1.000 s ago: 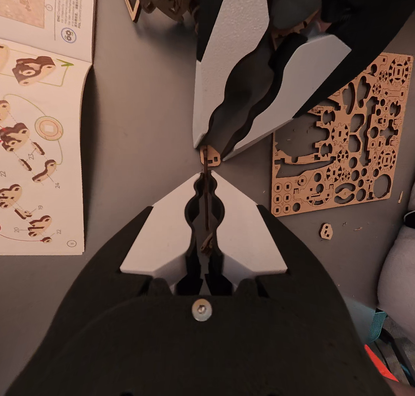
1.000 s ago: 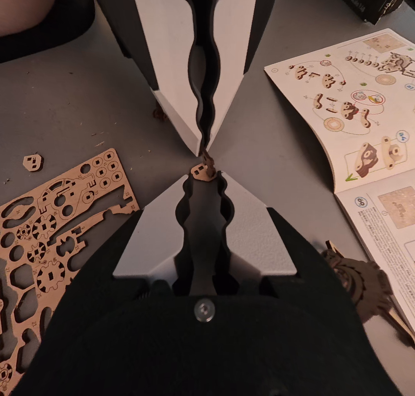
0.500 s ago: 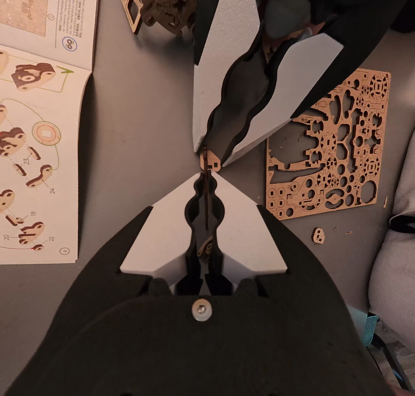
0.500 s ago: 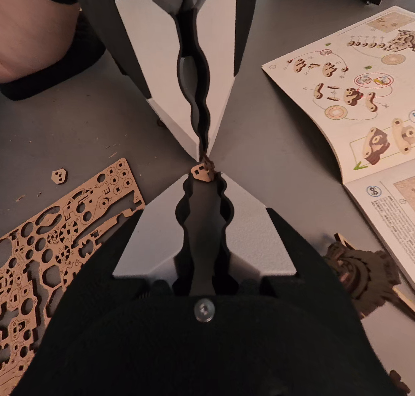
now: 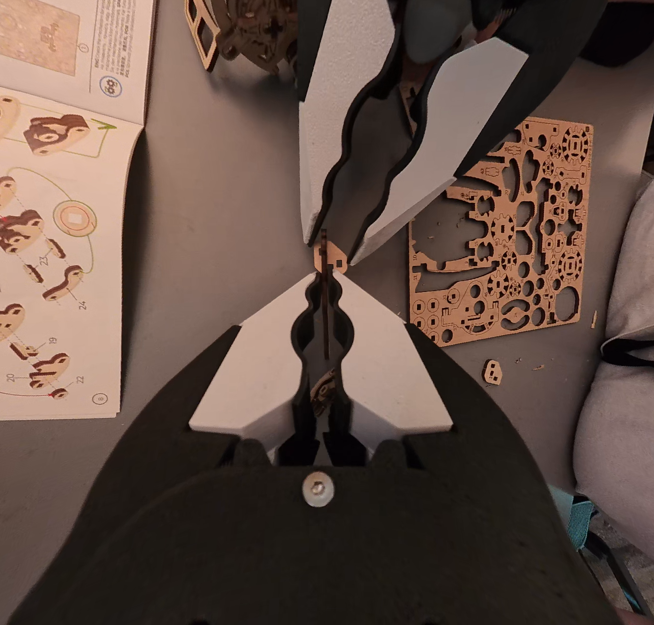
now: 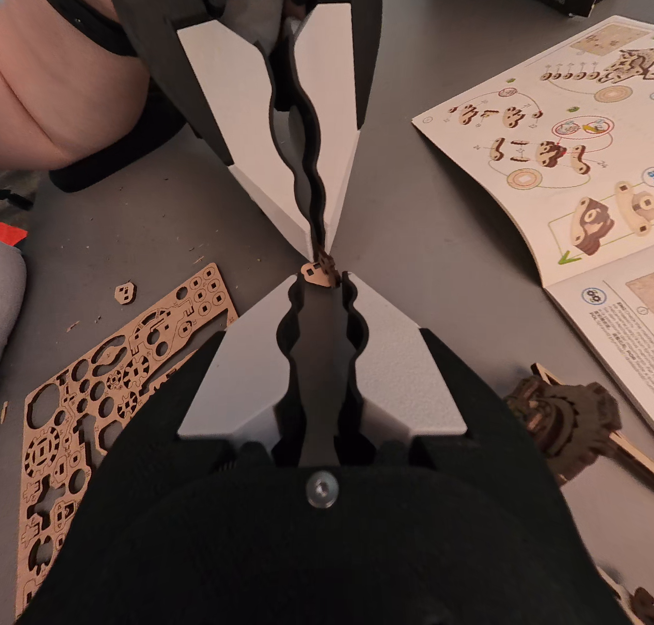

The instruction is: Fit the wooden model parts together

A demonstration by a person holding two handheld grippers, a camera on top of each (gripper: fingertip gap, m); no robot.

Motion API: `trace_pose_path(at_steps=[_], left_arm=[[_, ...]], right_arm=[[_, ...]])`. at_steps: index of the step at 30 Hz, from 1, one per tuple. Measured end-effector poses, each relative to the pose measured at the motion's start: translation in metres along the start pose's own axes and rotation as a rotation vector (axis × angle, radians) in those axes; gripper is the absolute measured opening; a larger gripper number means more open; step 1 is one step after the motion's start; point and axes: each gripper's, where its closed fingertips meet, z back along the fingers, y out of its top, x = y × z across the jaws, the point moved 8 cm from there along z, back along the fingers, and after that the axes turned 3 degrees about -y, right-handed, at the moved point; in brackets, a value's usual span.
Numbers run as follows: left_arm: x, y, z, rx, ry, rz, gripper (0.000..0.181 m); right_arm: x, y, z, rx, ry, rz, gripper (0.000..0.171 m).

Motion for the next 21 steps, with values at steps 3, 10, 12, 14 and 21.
trace_pose_path(at_steps=[3, 10, 12, 14, 21], left_arm=[[0.000, 0.000, 0.001, 0.003, 0.002, -0.001, 0.000], [0.002, 0.002, 0.005, 0.021, 0.007, -0.005, 0.000], [0.001, 0.002, 0.005, 0.024, 0.002, -0.002, 0.000], [0.001, 0.002, 0.006, 0.028, -0.001, 0.000, 0.000], [0.004, 0.003, 0.017, 0.060, 0.000, -0.012, 0.000]], right_arm=[[0.000, 0.000, 0.001, 0.009, 0.001, -0.003, 0.020], [-0.001, 0.003, 0.004, 0.038, -0.001, 0.010, 0.020], [0.000, 0.003, 0.004, 0.039, 0.000, 0.010, 0.020], [-0.001, 0.003, 0.005, 0.044, -0.001, 0.011, 0.019], [-0.005, 0.007, 0.009, 0.093, -0.016, 0.103, 0.020]])
